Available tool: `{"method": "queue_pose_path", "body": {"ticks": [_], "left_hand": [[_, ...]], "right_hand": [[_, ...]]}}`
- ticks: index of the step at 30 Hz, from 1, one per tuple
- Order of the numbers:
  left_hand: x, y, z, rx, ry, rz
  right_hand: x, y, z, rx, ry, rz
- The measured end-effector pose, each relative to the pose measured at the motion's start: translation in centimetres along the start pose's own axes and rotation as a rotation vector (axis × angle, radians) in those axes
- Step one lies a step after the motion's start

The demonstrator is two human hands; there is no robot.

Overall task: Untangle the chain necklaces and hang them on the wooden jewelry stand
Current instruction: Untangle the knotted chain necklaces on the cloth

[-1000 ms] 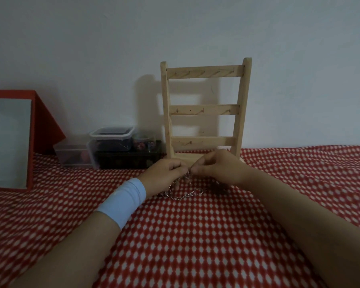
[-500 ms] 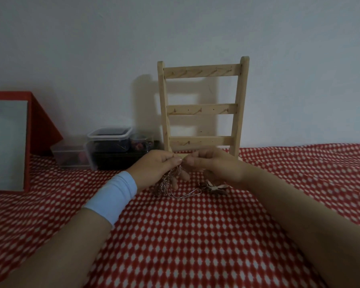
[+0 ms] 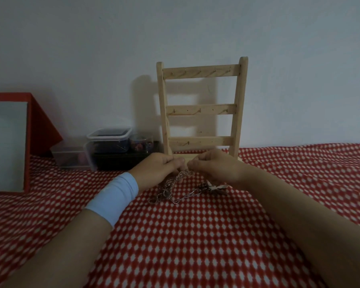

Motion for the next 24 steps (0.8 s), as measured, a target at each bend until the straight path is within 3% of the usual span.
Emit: {"method": "queue_pose_path", "body": {"ticks": [4, 9, 13, 19, 21, 24], "left_hand": [[-0.3, -0.1, -0.1, -0.055, -0.103, 0.020], [-0.1, -0.3, -0.1, -0.186, -0.063, -0.026], [0.1, -0.3, 0.1, -0.101, -0.026, -0.006], [0.3, -0.3, 0.1, 0.079, 0.061, 0.066], [0.2, -0.5, 0.3, -0.054, 0.062, 0.050], [0.3, -1.0, 0.2, -0.377, 0.116, 0.062]], "right_hand": [[0.7, 0.7, 0.0, 0.023, 0.050, 0.021], [0.4, 0.5, -0.1, -0.024, 0.036, -0.074], [0.7, 0.7, -0.1, -0.040, 0.094, -0.147], [0.3, 0.2, 0.0, -0.261, 0.029, 0.055], [0.3, 0.3, 0.0, -0.306, 0.013, 0.074], [0.4, 0.4, -0.2, -0.180, 0.042, 0.010]]}}
Point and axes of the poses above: each hand's wrist, its own x-axis towards the middle knuckle, its own z-axis out of the palm, y = z × x, the point moved 1 cm from there along x, towards the middle knuckle, and after that the axes turned 13 degrees about -y, right-handed, at the moved point
